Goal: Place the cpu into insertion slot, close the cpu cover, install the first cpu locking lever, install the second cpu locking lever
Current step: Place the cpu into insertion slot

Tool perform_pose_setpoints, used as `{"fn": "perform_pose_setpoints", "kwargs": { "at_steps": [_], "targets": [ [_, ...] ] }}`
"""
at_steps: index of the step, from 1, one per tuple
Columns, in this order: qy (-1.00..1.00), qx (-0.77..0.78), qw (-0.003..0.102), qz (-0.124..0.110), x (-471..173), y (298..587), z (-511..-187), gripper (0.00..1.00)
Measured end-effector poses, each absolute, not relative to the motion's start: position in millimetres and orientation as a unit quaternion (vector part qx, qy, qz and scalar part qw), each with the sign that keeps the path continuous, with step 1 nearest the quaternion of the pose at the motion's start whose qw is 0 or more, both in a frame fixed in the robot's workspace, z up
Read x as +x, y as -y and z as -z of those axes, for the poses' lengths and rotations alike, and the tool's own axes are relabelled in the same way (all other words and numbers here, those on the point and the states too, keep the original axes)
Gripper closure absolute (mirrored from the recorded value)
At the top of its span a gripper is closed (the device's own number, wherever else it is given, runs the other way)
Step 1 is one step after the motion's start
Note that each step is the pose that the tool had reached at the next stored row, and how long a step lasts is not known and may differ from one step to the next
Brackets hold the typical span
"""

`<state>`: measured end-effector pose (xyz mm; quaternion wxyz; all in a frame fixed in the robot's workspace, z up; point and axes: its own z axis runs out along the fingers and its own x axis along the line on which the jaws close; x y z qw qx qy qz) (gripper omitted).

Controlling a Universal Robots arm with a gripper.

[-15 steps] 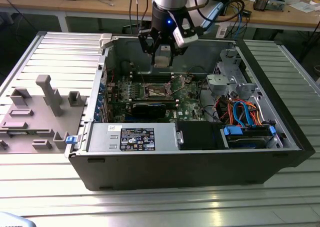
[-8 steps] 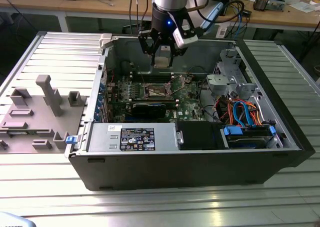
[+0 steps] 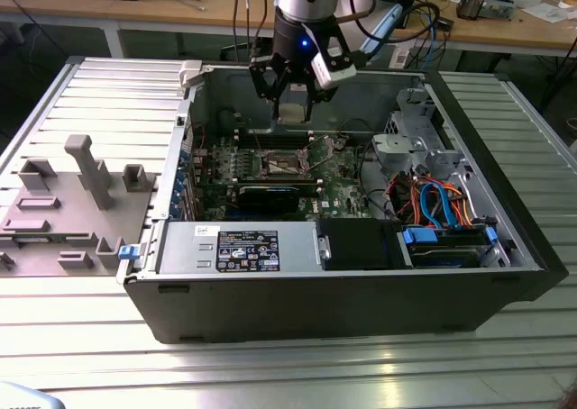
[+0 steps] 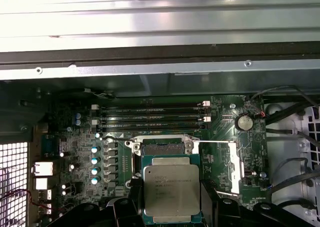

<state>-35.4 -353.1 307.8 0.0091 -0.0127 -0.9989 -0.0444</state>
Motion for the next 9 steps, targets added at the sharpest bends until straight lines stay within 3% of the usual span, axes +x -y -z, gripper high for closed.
{"fn": "perform_pose_setpoints", "kwargs": {
  "at_steps": [9],
  "targets": [
    [0.999,-0.013,0.009,0.044,-35.4,353.1,-305.6,0.45]
  ]
}}
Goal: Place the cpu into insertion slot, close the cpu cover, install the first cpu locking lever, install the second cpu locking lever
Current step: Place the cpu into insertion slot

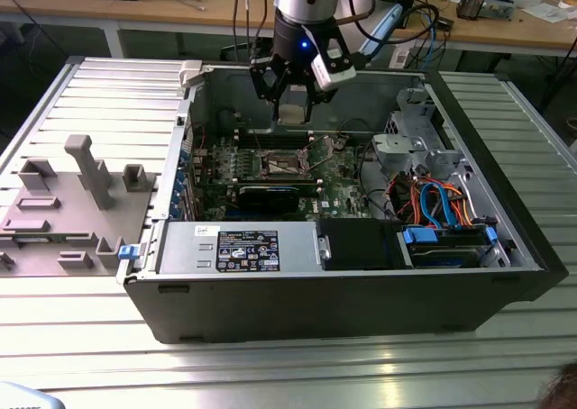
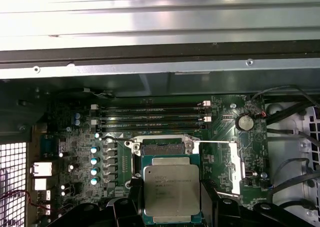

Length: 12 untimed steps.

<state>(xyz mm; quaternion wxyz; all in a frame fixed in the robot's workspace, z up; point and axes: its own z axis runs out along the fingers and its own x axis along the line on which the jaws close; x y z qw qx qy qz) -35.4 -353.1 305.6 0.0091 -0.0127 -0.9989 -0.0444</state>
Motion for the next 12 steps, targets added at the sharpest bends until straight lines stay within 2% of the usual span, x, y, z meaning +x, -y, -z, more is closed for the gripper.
{"fn": "perform_pose_setpoints", "kwargs": {
  "at_steps": [12],
  "targets": [
    [0.999,-0.013,0.009,0.044,-35.4,353.1,-302.6,0.45]
  ]
}}
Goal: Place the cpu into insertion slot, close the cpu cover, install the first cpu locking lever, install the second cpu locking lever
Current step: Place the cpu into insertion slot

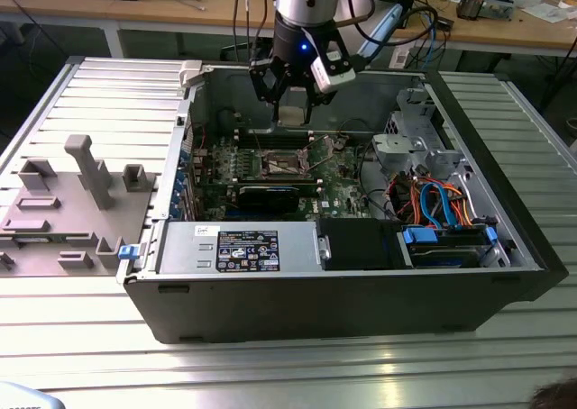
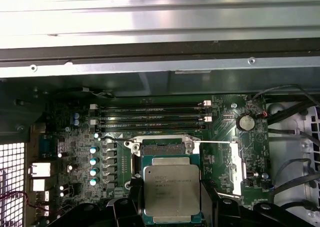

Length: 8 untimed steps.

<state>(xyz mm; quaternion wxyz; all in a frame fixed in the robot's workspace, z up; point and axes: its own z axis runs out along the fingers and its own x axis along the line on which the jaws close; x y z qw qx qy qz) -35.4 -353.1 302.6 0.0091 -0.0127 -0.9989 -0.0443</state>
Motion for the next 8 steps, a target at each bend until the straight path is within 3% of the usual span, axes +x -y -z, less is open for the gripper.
{"fn": "perform_pose_setpoints", "kwargs": {
  "at_steps": [8],
  "targets": [
    [0.999,-0.013,0.009,0.044,-35.4,353.2,-302.3,0.45]
  ]
}}
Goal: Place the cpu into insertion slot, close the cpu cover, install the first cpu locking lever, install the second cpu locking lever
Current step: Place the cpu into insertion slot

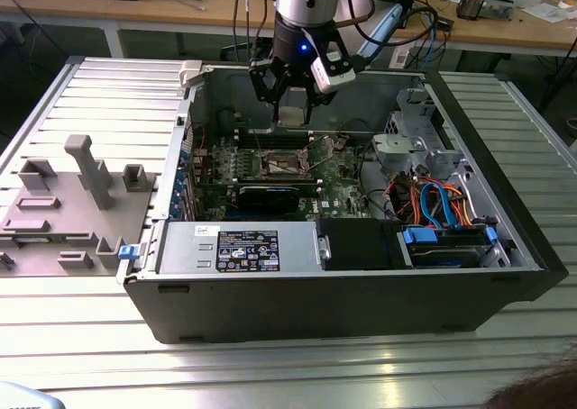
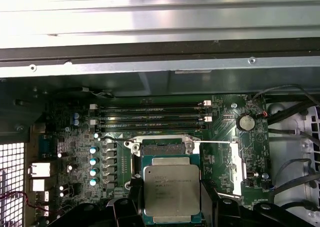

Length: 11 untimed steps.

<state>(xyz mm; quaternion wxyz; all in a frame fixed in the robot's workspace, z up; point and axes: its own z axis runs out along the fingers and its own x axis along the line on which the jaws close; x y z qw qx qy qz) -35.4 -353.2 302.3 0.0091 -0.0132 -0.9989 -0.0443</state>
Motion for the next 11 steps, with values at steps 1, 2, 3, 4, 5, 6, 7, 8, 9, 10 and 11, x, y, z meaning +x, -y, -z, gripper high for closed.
{"fn": "perform_pose_setpoints", "kwargs": {
  "at_steps": [1,2,3,4,5,6,7,8,9,10,11],
  "targets": [
    [0.999,-0.014,0.009,0.044,-35.4,353.2,-302.2,0.45],
    [0.999,-0.016,0.009,0.044,-35.4,353.3,-302.1,0.45],
    [0.999,-0.017,0.009,0.044,-35.4,353.3,-302.1,0.45],
    [0.999,-0.019,0.009,0.044,-35.4,353.4,-302.1,0.45],
    [0.999,-0.021,0.009,0.044,-35.3,353.4,-302.0,0.45],
    [0.999,-0.023,0.009,0.044,-35.3,353.4,-302.0,0.45],
    [0.999,-0.025,0.009,0.044,-35.3,353.4,-301.9,0.45],
    [0.999,-0.026,0.009,0.044,-35.4,353.4,-301.9,0.45],
    [0.999,-0.027,0.008,0.044,-35.3,353.3,-301.8,0.45],
    [0.999,-0.029,0.008,0.044,-35.3,353.4,-301.7,0.45],
    [0.998,-0.031,0.008,0.044,-35.4,353.3,-301.5,0.45]
  ]
}}
